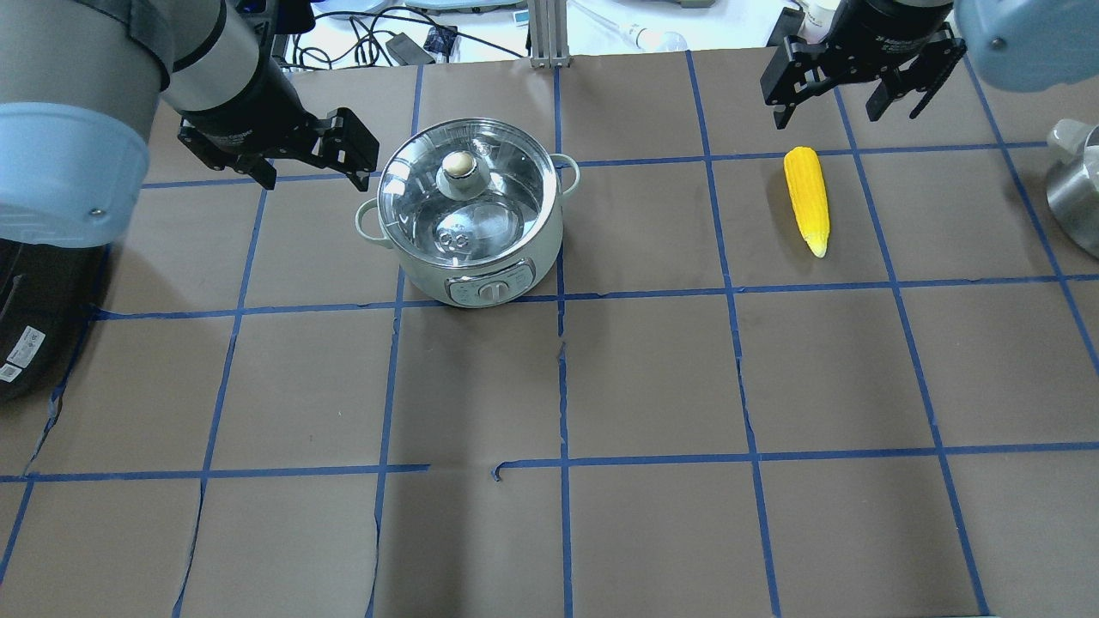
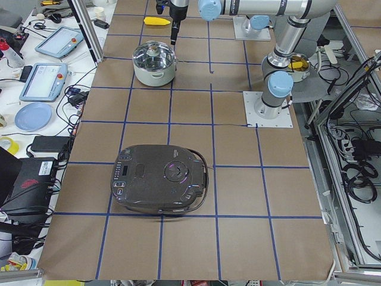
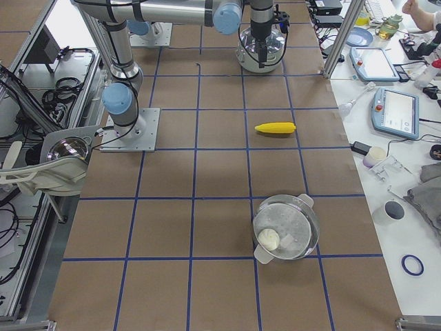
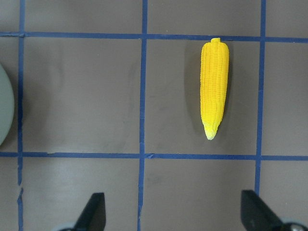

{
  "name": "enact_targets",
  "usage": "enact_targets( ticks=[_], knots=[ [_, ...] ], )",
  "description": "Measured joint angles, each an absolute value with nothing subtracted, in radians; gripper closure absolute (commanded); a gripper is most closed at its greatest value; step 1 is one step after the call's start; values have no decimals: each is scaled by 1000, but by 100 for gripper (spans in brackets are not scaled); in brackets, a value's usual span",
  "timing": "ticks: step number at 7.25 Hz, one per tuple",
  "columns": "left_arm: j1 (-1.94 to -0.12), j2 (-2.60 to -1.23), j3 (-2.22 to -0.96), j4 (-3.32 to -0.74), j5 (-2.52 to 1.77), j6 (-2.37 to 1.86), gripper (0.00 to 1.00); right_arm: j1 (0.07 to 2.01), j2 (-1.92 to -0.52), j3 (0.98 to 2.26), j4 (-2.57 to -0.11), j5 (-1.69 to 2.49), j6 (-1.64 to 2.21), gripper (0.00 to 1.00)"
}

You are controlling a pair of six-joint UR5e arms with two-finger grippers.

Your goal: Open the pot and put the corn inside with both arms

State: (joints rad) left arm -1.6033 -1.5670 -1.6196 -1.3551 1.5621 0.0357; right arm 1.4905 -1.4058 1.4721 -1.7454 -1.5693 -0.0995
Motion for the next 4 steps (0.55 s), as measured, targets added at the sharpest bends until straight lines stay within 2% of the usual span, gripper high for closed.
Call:
enact_targets(
  ticks=[4],
  knots=[
    [-1598,-1695,-1568,-1345,1559,-36,0,1427,-1159,1471,-1980,-1566,-123,0]
  ],
)
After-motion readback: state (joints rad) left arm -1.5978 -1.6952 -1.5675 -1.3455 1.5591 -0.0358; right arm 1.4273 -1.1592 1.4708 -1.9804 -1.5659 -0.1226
